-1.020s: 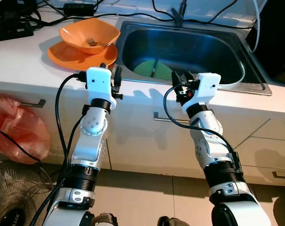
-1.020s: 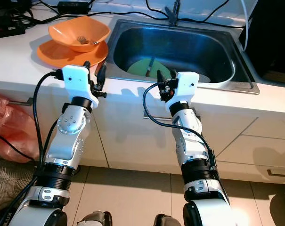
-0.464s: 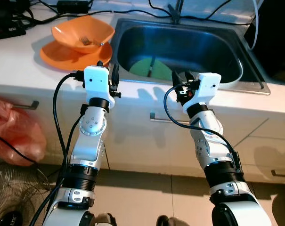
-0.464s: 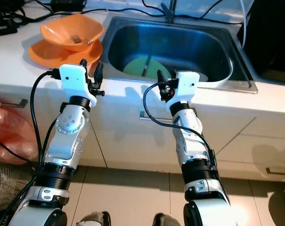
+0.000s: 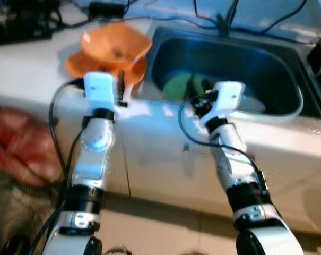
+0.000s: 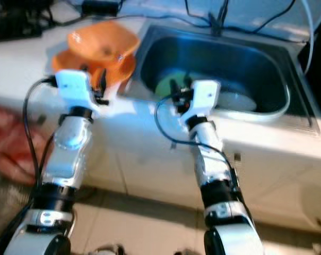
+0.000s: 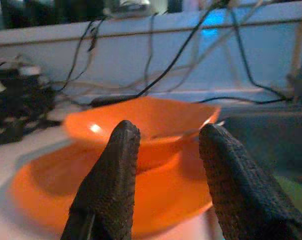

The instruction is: Kitchen organization

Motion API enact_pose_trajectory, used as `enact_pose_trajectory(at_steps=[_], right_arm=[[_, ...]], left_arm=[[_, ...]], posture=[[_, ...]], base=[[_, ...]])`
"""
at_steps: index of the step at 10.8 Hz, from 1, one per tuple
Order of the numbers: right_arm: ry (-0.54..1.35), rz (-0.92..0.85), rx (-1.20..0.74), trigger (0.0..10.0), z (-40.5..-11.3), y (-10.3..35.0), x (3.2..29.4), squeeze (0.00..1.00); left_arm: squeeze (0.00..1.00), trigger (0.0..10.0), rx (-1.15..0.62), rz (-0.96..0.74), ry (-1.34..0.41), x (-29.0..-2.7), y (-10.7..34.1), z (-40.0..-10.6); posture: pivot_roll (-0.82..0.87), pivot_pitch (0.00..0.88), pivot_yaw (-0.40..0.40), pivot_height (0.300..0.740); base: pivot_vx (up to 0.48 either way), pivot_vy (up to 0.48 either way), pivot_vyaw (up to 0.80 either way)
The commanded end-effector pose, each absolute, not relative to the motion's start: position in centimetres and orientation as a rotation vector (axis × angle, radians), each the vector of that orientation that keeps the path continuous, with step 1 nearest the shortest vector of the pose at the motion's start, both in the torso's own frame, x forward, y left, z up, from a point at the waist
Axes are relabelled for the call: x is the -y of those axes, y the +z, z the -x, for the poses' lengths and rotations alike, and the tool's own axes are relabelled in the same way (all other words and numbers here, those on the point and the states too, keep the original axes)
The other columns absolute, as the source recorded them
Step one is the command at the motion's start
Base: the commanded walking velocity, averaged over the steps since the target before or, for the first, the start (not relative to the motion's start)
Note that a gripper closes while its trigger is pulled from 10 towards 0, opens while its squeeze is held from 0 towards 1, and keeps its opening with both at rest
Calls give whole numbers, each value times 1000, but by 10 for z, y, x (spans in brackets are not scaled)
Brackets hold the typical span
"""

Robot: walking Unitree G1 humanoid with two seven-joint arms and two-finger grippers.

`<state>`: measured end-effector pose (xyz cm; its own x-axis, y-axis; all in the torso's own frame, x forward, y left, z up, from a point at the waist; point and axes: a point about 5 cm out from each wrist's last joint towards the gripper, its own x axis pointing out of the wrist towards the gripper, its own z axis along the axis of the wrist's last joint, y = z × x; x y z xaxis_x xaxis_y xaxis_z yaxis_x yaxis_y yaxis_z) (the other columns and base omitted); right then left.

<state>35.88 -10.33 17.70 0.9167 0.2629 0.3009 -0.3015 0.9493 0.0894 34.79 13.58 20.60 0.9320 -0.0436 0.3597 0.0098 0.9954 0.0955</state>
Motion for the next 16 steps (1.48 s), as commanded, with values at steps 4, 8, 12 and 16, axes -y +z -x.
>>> enact_pose_trajectory(at_steps=[4, 8, 12, 16], right_arm=[[247, -133, 280, 10000, -359, 173, 117, 0], [244, -138, 277, 10000, -359, 172, 118, 0], [243, -147, 279, 10000, -359, 172, 118, 0], [245, -152, 279, 10000, -359, 172, 117, 0]], left_arm=[[0, 10000, 382, -92, -70, -121, 209, -347], [0, 10000, 434, -102, -112, -114, 213, -342], [0, 10000, 473, -121, -129, -110, 219, -339], [0, 10000, 446, -362, -158, -104, 218, -344]], posture=[[52, 115, -49, 740], [52, 118, -50, 740], [52, 121, -52, 740], [53, 112, -49, 740]], base=[[407, 0, 0], [102, 0, 0], [0, 0, 0], [0, 0, 0]])
